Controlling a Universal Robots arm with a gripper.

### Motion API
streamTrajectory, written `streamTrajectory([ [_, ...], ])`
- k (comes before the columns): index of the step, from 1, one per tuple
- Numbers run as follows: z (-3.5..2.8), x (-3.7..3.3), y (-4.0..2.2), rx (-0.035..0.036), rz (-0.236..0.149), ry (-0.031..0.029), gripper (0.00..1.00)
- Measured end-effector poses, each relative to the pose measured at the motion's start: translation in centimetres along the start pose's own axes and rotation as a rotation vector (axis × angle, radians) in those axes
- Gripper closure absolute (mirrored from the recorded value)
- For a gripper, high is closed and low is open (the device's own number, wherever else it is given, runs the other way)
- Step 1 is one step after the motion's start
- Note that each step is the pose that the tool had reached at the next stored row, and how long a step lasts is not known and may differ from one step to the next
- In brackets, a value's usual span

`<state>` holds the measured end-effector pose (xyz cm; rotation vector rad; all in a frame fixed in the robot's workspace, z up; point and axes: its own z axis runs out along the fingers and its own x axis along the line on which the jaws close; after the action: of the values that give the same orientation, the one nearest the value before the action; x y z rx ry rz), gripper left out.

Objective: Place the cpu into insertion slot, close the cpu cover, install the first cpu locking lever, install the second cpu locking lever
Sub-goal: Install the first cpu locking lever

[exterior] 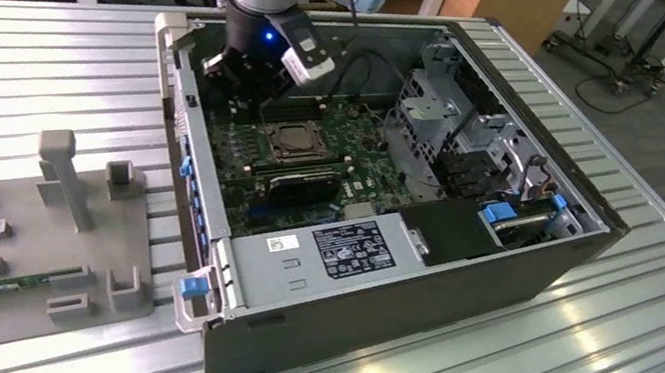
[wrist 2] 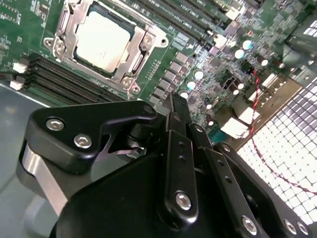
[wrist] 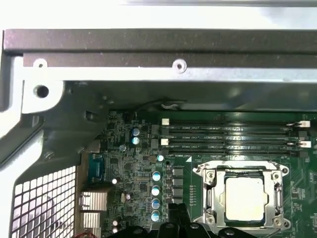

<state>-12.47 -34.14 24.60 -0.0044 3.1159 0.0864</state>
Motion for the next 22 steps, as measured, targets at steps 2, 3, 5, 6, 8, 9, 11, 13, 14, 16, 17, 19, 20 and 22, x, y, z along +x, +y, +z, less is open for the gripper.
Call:
streamTrajectory([
  [2, 0.01, 0.0, 0.04, -0.014, 0.0, -0.0018, 0.89],
  [3, 0.01, 0.0, 0.06, -0.0218, 0.0, -0.0025, 0.89],
  [5, 0.01, 0.01, 0.06, -0.0401, 0.001, -0.0036, 0.89],
  [6, 0.01, 0.02, 0.07, -0.0491, 0.001, -0.0041, 0.89],
  [8, 0.01, 0.04, 0.07, -0.0609, 0.001, -0.0044, 0.89],
  [9, 0.01, 0.04, 0.08, -0.0653, 0.002, -0.0044, 0.89],
  [11, 0.02, 0.05, 0.13, -0.0686, 0.002, -0.0049, 0.89],
  [13, 0.02, 0.07, 0.24, -0.0695, 0.002, -0.0058, 0.89],
  [14, 0.02, 0.07, 0.29, -0.0697, 0.002, -0.0066, 0.89],
  [16, 0.02, 0.09, 0.4, -0.0724, 0.002, -0.0083, 0.89],
  [17, 0.02, 0.09, 0.47, -0.0739, 0.002, -0.0093, 0.89],
  [19, -0.02, 0.12, 0.6, -0.0751, 0.001, -0.0116, 0.89],
  [20, -0.03, 0.15, 0.65, -0.0758, 0.001, -0.013, 0.89],
  [22, -0.01, 0.22, 0.73, -0.081, 0.001, -0.0154, 0.89],
])
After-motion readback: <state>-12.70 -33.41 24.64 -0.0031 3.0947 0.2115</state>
